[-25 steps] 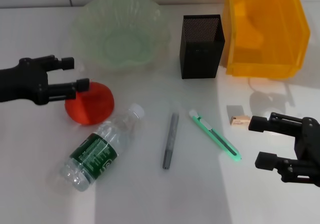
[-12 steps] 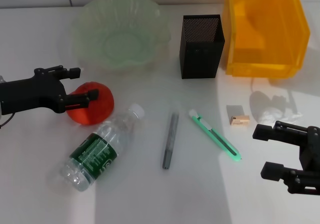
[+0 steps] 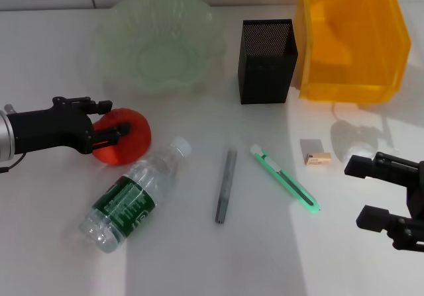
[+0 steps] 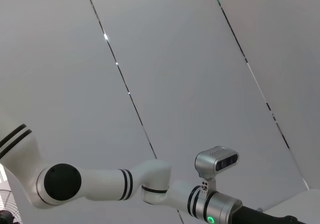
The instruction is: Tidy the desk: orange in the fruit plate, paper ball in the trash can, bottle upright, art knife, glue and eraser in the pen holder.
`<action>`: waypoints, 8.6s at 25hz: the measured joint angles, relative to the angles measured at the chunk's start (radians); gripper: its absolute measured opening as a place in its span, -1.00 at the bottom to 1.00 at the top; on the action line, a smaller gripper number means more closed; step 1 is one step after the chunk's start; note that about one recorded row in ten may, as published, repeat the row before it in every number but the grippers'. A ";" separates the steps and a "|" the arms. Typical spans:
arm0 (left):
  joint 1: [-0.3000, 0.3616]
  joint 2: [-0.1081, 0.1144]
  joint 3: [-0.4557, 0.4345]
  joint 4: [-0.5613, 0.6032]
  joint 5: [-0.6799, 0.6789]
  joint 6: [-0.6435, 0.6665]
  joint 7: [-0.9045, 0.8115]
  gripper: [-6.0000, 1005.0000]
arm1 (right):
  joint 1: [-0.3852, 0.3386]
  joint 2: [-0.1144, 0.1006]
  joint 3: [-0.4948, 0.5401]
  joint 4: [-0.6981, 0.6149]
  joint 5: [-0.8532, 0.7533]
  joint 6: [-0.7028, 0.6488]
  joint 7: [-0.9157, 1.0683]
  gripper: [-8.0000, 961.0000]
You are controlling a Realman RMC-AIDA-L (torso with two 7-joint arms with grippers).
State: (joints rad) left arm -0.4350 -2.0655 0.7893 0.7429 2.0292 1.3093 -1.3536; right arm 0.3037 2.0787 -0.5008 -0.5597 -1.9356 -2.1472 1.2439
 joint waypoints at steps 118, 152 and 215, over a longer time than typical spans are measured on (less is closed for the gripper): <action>0.006 0.071 0.122 0.024 -0.210 0.327 -0.094 0.69 | 0.481 0.002 -0.725 -0.487 -0.864 0.530 1.160 0.24; -0.007 0.071 0.115 0.051 -0.211 0.316 -0.147 0.68 | 0.288 0.002 -0.637 -0.883 -0.728 0.810 1.208 0.47; -0.234 -0.013 0.770 0.355 0.446 -0.007 -1.295 0.48 | -0.041 -0.022 -0.366 -0.112 0.198 0.380 0.107 0.46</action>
State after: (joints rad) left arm -0.6689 -2.0784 1.5596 1.0982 2.4749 1.3023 -2.6490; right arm 0.2629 2.0571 -0.8665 -0.6721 -1.7379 -1.7672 1.3506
